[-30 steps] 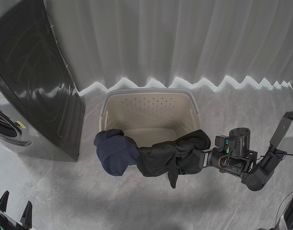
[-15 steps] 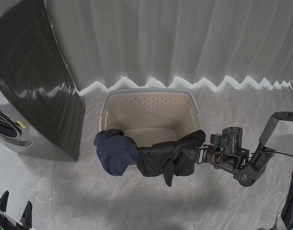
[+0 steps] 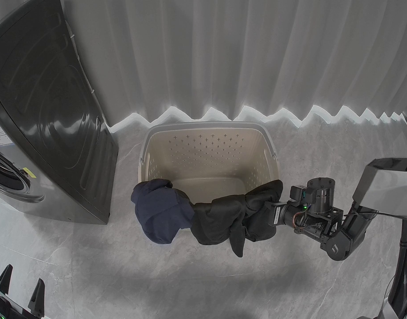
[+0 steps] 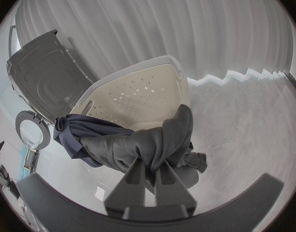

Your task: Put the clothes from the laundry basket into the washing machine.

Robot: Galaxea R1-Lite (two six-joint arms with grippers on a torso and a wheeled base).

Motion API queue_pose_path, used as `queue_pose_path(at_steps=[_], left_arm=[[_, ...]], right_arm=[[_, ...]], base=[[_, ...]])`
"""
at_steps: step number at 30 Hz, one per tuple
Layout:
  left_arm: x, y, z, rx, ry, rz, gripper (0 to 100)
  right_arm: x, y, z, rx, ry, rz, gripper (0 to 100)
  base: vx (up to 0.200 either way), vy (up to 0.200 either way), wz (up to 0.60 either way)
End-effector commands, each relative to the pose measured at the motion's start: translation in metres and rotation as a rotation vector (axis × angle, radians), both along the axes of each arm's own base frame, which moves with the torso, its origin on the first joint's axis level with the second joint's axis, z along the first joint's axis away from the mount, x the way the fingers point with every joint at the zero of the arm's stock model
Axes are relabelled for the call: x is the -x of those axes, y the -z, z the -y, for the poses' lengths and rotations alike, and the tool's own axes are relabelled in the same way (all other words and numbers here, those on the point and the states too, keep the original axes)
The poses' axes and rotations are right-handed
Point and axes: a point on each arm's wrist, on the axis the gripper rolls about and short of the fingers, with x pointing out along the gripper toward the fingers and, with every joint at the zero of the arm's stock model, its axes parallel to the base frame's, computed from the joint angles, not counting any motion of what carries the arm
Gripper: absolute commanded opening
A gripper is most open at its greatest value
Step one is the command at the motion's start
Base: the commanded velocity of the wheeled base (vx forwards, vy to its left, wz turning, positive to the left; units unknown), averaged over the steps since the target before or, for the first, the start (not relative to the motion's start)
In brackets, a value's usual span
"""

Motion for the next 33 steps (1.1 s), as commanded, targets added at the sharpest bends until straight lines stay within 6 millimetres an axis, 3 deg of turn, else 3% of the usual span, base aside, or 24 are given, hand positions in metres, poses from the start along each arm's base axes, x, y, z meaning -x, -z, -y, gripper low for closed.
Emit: queue_pose_path(at_steps=[1,3,7,13,25,33], left_arm=[[0.000,0.005,0.000,0.000,0.000,-0.006,100],[0.000,0.005,0.000,0.000,0.000,-0.006,100],[0.000,0.005,0.000,0.000,0.000,-0.004,100],[0.000,0.005,0.000,-0.007,-0.001,-0.005,100],[-0.001,0.005,0.000,-0.010,-0.001,-0.005,100],[-0.001,0.005,0.000,-0.009,0.000,-0.005,100]], right_arm=[[0.019,-0.028,-0.004,-0.028,-0.033,0.054,0],[0.024,-0.035,-0.005,-0.034,-0.039,0.067,0],[0.048,-0.076,-0.005,-0.081,-0.066,0.159,0],[0.069,-0.114,0.000,-0.140,-0.086,0.267,0],[0.115,-0.155,-0.002,-0.224,-0.183,0.382,0],[0.139,-0.163,0.019,-0.217,-0.173,0.432,0]], base=[[0.000,0.000,0.00],[0.000,0.000,0.00],[0.000,0.000,0.00],[0.000,0.000,0.00],[0.000,0.000,0.00],[-0.200,0.000,0.00]])
